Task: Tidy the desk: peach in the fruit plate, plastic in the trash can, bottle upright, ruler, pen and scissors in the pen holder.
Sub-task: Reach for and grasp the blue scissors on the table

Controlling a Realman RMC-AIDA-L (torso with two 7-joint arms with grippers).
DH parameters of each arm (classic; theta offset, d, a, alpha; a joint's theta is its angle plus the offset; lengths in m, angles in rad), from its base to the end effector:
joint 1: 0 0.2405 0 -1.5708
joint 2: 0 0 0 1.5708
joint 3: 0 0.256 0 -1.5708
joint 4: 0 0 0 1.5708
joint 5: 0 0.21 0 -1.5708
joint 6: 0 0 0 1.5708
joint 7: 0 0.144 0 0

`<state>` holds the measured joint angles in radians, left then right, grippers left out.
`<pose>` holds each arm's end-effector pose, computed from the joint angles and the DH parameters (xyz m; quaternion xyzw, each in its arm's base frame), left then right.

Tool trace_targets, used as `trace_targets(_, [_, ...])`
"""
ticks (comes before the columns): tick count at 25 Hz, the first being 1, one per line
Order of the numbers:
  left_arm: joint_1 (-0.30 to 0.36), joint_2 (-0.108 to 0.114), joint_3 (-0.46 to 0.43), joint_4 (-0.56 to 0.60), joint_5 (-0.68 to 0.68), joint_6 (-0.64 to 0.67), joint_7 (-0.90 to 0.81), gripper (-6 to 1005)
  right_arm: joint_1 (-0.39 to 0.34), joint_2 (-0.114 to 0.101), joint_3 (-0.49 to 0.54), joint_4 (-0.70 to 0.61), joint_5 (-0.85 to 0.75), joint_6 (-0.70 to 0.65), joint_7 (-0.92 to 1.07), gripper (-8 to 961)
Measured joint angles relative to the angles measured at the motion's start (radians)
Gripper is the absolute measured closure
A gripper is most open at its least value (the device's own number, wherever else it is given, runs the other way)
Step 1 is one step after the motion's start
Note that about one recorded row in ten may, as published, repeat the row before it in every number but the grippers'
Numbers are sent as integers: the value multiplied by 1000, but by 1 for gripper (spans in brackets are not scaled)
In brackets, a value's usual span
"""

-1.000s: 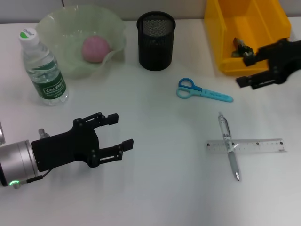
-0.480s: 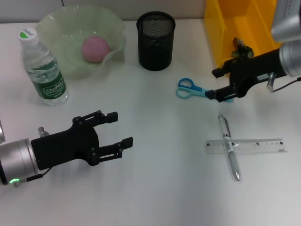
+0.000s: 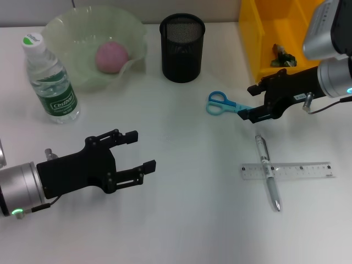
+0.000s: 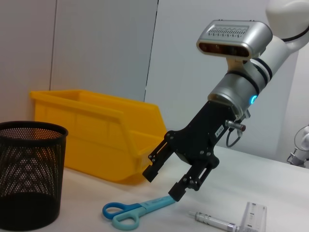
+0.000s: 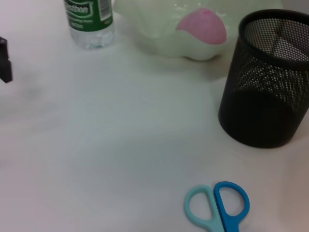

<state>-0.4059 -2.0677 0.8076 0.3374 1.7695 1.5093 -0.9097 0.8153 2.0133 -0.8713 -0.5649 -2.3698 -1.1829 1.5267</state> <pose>-0.2989 0.2704 -0.0462 -0.9283 -0.1693 -0.2882 0.1627 0.2419 0.4120 -0.0155 -0.9754 0.1426 -0.0281 0.1657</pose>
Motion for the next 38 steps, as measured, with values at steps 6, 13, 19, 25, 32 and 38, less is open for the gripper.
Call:
trace_targets(6, [-1, 0, -1, 0, -1, 0, 0, 205, 3, 11, 1, 23, 1, 45, -12, 355])
trace_targets(13, [-1, 0, -2, 0, -1, 0, 0, 205, 7, 25, 1, 54, 3, 93, -37, 412])
trace_targets(19, [1, 0, -5, 0, -1, 0, 0, 205, 11, 27, 3, 71, 3, 112, -47, 448])
trace_targets(25, [4, 0, -7, 0, -1, 1, 0, 205, 7, 36, 0, 73, 3, 130, -48, 484])
trace_targets(32, [5, 0, -9, 0, -1, 2, 0, 205, 2, 38, 8, 73, 3, 143, -48, 515])
trace_targets(38, [6, 0, -8, 0, -1, 3, 0, 205, 1, 38, 9, 73, 3, 143, -48, 529])
